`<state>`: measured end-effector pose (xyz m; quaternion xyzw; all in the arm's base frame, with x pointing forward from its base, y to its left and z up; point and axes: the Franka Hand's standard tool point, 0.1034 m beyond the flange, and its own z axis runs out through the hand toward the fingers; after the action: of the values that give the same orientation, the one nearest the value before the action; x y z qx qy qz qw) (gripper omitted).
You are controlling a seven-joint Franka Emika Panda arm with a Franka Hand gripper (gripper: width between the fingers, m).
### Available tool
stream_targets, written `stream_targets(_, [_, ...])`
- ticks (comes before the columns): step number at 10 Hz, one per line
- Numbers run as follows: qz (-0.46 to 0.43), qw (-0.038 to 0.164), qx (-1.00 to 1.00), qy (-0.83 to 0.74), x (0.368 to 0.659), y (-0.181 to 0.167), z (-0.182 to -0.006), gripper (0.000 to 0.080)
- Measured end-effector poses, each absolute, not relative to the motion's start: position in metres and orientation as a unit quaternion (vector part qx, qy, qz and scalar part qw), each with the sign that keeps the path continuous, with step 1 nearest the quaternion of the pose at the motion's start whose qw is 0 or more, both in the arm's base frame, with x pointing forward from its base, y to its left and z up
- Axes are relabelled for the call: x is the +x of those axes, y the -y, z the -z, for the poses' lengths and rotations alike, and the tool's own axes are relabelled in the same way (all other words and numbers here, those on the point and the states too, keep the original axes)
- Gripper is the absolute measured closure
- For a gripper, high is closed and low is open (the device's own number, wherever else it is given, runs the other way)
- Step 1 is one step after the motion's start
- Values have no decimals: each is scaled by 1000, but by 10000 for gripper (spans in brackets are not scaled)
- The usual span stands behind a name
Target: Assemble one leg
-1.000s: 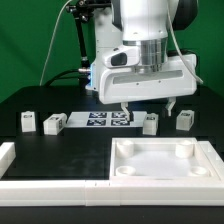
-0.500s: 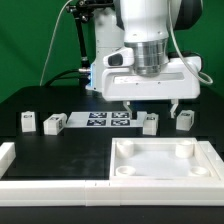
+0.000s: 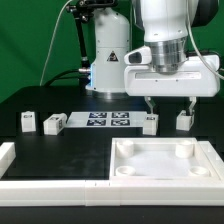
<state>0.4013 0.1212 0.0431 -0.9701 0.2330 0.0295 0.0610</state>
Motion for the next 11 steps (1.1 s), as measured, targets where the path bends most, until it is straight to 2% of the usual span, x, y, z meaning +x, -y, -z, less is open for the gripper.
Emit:
stream_targets(3, [-61,60,-973,-214,398,-117,-42,150])
stream_targets(6, [-159,68,-964,-203,391,-116,-40,150])
stream_targets(7, [-209,69,-955,-196,382,-121,-43,150])
stream_targets(11, [-357,88,-910,-191,378,-133,-55,150])
